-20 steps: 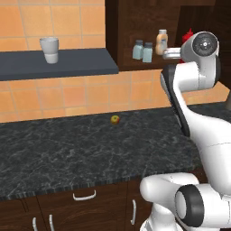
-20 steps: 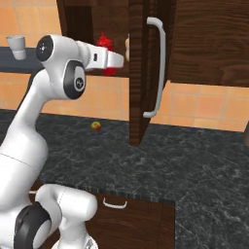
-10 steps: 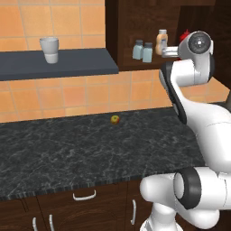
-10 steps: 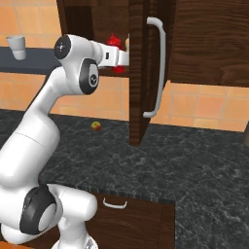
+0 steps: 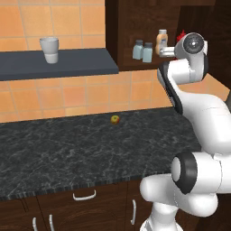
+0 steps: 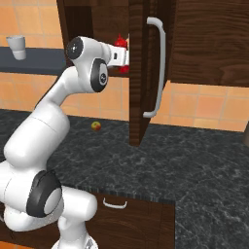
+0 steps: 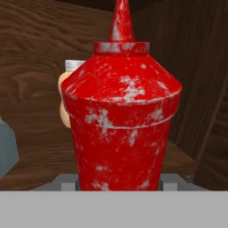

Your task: Put the shaker and condiment bottle from the counter next to their counterparts in the cabinet.

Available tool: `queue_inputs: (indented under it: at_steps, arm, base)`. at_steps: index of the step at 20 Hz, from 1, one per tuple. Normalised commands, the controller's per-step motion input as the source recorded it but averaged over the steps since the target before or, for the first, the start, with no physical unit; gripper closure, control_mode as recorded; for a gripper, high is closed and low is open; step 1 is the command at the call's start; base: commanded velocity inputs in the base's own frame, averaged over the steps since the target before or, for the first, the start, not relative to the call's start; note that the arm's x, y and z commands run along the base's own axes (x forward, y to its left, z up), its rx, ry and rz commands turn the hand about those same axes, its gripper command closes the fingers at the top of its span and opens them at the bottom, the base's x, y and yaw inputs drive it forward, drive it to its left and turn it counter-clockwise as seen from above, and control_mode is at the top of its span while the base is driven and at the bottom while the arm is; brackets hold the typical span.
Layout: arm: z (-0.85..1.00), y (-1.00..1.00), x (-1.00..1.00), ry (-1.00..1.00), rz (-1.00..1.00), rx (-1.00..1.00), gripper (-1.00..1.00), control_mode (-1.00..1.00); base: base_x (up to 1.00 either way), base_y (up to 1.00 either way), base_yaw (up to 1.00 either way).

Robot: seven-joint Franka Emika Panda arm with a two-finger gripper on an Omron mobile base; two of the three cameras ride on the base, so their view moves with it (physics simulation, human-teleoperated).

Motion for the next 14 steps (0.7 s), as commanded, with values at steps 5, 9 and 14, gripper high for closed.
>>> queue_inputs:
  at_steps: [5, 9, 14]
  arm:
    - [-0.12, -0.07, 0.41, 0.00, 0.00, 0.00, 1.00, -1.00]
    - [-0.17, -0.09, 0.32, 0.00, 0.00, 0.00, 1.00, -1.00]
    - [-0.07, -0.16, 0.31, 0.00, 0.00, 0.00, 1.00, -1.00]
  base:
    - [0.00, 0.00, 0.00]
    - [0.00, 0.00, 0.00]
    - [0.00, 0.00, 0.00]
